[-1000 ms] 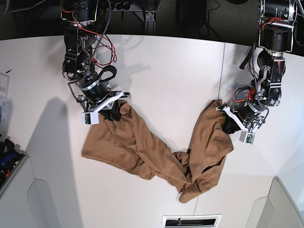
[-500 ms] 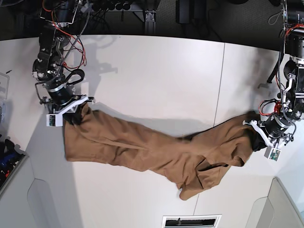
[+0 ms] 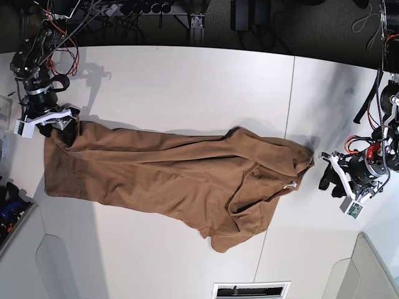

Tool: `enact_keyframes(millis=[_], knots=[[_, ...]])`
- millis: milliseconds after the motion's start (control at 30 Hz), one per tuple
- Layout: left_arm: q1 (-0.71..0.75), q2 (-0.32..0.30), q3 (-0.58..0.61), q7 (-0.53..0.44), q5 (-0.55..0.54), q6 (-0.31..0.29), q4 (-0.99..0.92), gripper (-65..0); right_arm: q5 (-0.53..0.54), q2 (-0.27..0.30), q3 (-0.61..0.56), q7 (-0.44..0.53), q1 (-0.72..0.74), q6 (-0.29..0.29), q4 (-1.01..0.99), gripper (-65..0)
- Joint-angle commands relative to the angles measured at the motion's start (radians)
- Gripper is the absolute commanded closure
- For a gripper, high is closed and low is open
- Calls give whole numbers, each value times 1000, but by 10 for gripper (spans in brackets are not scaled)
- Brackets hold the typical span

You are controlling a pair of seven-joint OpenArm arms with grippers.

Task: Layout the t-shirt on the table in an organized manner, then fold the t-shirt properly
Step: 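Pull the grippers apart to stretch the tan shirt across the table, then release the shirt with the left gripper and regrasp near the shoulder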

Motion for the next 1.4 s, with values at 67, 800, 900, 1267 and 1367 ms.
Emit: enact_keyframes(millis=[67, 800, 900, 1267, 1367], knots=[[-13, -21, -60, -18, -55, 5, 26, -296, 95, 16, 30, 21, -21, 49, 23, -449], [-30, 224, -3, -151, -31, -126, -94, -296, -62, -81, -51, -10, 91, 41, 64, 0], [-77, 233, 56, -171, 18, -119, -178, -296, -82, -81, -63, -10, 113, 41, -14, 0], [-333, 269, 145, -270, 153, 6, -593, -294, -66, -58, -65, -10, 55, 41, -107, 0], [-412, 311, 145, -284, 218, 7, -703, -294, -41, -56, -66, -14, 40, 43, -107, 0]])
